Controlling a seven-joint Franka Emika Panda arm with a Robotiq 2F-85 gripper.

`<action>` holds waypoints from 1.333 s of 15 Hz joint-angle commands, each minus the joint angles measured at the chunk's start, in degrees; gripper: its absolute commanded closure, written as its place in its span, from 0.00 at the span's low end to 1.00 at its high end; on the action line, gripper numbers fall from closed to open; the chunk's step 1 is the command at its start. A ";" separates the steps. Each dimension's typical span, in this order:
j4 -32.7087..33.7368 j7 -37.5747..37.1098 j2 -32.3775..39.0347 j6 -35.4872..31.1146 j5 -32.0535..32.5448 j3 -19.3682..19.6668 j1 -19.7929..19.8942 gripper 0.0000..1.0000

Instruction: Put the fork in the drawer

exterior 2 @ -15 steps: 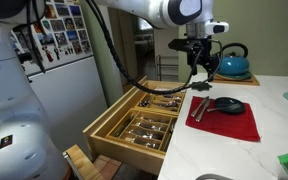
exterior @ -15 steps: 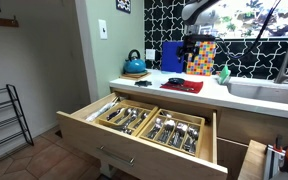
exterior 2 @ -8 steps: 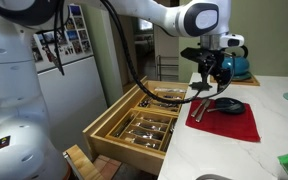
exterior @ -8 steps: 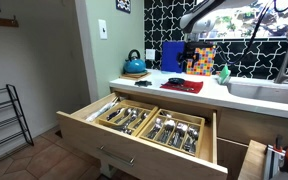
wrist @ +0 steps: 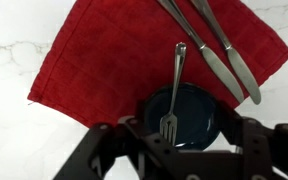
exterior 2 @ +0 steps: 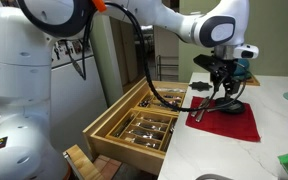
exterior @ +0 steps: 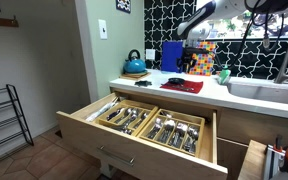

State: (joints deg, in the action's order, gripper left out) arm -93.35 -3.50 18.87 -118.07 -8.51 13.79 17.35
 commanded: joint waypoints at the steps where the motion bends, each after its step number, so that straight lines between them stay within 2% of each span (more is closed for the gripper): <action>1: 4.61 -1.14 4.67 -0.54 -2.30 -0.47 1.26 0.36; 3: 6.25 -1.92 6.40 -0.64 -2.72 -0.67 1.40 0.43; 4: 6.90 -2.28 7.20 -0.71 -2.76 -0.75 1.39 0.41; 5: 7.64 -2.63 7.93 -0.62 -2.91 -0.92 1.39 0.49; 7: 8.55 -3.71 9.14 -0.75 -2.39 -1.04 1.12 0.50; 8: 8.82 -4.21 9.75 -0.88 -2.26 -1.18 0.99 0.57; 9: 9.15 -4.61 10.26 -0.89 -2.28 -1.31 0.96 0.54; 12: 10.29 -5.78 11.78 -0.76 -2.28 -1.52 1.03 0.57; 13: 10.74 -6.15 12.28 -0.83 -2.29 -1.53 1.08 0.54; 17: 12.02 -7.48 13.80 -0.17 -2.11 -1.54 1.13 0.66; 18: 12.33 -7.82 14.14 -0.33 -1.96 -1.49 1.07 0.62; 20: 12.82 -8.30 14.73 -0.16 -1.84 -1.46 1.02 0.65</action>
State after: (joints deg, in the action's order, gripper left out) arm -82.35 -10.58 31.96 -118.50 -10.03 12.73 17.80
